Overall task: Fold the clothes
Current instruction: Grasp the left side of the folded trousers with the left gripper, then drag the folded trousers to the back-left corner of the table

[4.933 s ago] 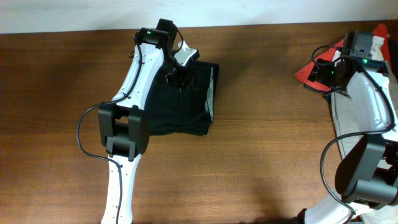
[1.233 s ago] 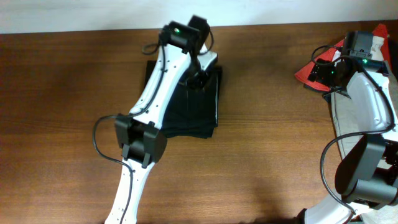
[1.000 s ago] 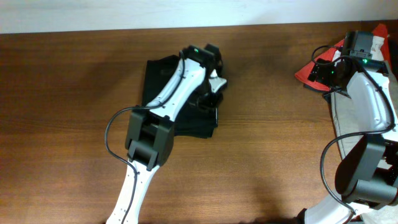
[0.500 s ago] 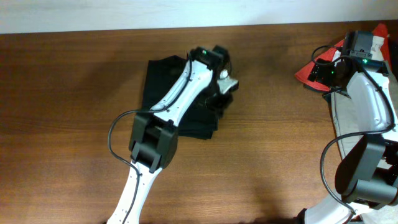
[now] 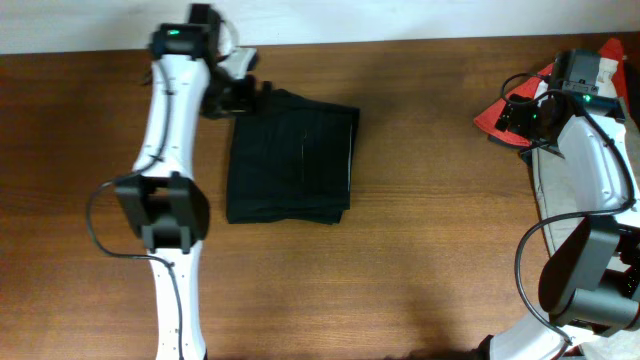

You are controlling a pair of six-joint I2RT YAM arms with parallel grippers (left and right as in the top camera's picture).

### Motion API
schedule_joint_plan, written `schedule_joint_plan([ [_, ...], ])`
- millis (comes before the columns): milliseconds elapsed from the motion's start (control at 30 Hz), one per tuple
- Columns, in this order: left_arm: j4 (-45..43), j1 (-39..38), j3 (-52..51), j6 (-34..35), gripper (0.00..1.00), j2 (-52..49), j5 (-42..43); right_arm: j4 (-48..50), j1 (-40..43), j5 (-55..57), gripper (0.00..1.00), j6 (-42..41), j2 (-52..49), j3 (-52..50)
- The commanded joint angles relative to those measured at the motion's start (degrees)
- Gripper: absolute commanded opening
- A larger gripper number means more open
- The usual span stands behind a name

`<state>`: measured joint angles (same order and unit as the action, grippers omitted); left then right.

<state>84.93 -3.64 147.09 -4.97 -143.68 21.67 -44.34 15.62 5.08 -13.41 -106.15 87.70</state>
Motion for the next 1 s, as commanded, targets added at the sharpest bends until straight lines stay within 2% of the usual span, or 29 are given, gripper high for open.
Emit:
schedule_joint_plan([
  [0,-2.73,3.91,-6.95,-1.49,0.95,0.76,3.98,0.17,0.20,0.55,0.99,-0.44,0.24,0.48],
  [67,-4.22,5.60,-10.25,-3.91,0.90,0.76,7.89,0.17,0.20,0.55,0.98,-0.44,0.24,0.48],
  [133,-6.27,7.08,-14.99,-6.58,0.89,0.76,11.87,0.17,0.20,0.55,0.99,-0.44,0.24,0.48],
  [333,-12.83,7.56,-24.17,-6.93,0.89,0.76,11.61,0.17,0.20,0.55,0.99,-0.44,0.24,0.48],
  [467,-13.99,7.26,-27.12,-6.95,0.89,0.76,11.65,0.15,0.20,0.55,0.99,-0.44,0.24,0.48],
  [667,-15.34,5.84,-29.83,-6.93,0.53,0.76,11.80,0.17,0.20,0.55,0.99,-0.44,0.24,0.48],
  [700,-15.80,5.64,-29.86,-6.91,0.43,0.76,11.80,0.17,0.20,0.55,0.99,-0.44,0.24,0.48],
  [733,-16.33,5.51,-29.86,-6.91,0.38,0.76,11.76,0.15,0.20,0.55,0.99,-0.44,0.24,0.48],
  [800,-17.92,5.40,-29.83,-6.88,0.37,0.76,11.74,0.17,0.20,0.55,0.99,-0.44,0.24,0.48],
  [833,-19.30,5.40,-29.83,-6.82,0.32,0.76,11.78,0.17,0.20,0.55,0.99,-0.44,0.24,0.48],
  [967,-22.58,5.75,-29.83,-3.08,0.01,0.76,11.58,0.17,0.20,0.55,0.99,-0.44,0.24,0.48],
])
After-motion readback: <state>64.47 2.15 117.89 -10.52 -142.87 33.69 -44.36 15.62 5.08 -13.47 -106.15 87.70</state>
